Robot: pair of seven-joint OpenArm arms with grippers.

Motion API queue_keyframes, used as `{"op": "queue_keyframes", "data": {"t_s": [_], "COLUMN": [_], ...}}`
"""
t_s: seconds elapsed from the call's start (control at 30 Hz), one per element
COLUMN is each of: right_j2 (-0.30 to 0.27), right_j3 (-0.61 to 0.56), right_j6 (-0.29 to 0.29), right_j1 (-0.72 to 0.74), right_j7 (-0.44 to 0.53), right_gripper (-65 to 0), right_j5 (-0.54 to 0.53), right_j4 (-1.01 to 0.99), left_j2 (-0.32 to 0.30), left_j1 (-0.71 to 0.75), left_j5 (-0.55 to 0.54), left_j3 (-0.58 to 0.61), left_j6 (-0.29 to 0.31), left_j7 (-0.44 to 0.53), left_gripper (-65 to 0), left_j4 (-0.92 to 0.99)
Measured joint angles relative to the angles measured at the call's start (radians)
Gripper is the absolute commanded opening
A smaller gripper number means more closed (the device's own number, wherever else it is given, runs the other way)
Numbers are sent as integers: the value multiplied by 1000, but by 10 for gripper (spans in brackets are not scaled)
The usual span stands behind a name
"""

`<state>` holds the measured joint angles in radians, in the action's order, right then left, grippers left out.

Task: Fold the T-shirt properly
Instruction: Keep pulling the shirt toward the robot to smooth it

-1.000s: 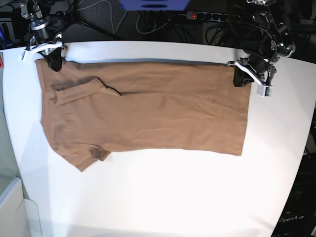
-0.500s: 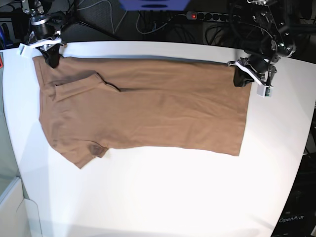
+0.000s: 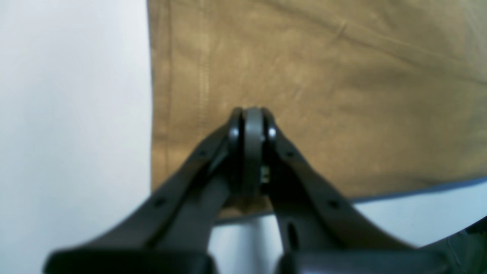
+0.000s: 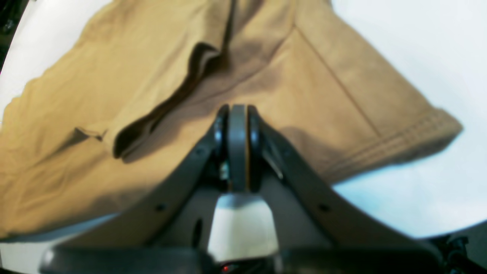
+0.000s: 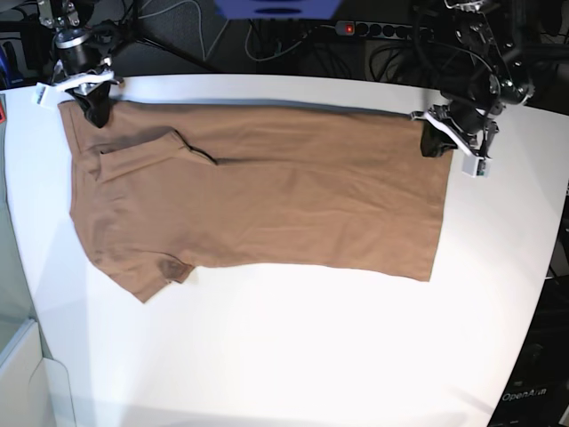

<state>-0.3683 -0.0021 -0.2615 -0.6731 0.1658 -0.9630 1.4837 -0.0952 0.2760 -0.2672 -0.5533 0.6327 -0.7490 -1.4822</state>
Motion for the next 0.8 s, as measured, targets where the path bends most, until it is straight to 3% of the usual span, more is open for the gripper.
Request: {"op": "queue_keyframes", "data": {"t_s": [0.4, 0.8], "right_j2": [0, -14], "right_j3": [0, 0], "right_j6": [0, -1], "right_j1": [10, 45], "right_j7": [0, -8], "right_gripper": [-644, -644], "right_j5": [6, 6], "right_j4": [68, 89], "left_j2": [37, 38], "left_j1": [10, -15], "left_j5": [147, 160], "left_j3": [0, 0], "left_j6": [-62, -61], "left_j7": [-112, -146], "left_gripper": [-631, -631], "left_j4": [-156, -159]}}
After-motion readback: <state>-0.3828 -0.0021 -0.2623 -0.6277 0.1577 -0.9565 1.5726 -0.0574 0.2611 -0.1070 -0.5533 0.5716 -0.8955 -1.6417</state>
